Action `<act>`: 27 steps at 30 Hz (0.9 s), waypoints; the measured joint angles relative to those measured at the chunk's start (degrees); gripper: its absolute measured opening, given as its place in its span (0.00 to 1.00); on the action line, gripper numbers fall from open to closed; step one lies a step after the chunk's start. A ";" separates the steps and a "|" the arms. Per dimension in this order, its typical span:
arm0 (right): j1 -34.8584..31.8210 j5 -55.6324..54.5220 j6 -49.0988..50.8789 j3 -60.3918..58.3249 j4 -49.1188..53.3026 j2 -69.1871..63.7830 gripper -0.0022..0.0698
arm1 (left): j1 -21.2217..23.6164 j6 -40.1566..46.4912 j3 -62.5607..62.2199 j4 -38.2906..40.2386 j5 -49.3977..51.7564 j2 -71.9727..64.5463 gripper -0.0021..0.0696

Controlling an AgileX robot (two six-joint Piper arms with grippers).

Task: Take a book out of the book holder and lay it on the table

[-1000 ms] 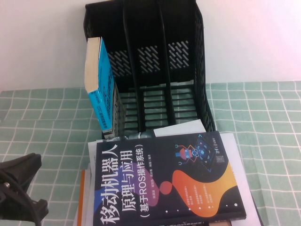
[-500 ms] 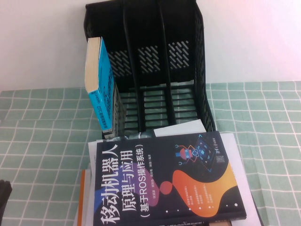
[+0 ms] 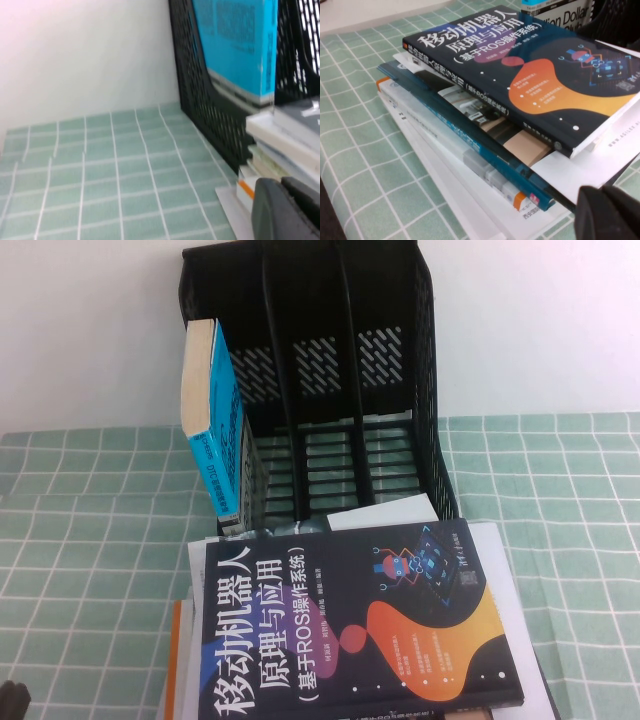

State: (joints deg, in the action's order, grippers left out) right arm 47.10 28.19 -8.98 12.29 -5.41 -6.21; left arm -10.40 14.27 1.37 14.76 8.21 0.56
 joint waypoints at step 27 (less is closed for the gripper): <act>0.00 0.17 -0.38 -0.48 -0.23 0.00 0.03 | 6.47 -3.79 -0.10 -0.83 12.15 0.10 0.03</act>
State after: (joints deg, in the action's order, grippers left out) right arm 47.10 28.36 -9.36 11.81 -5.65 -6.21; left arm -3.93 10.48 1.26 13.92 20.37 0.66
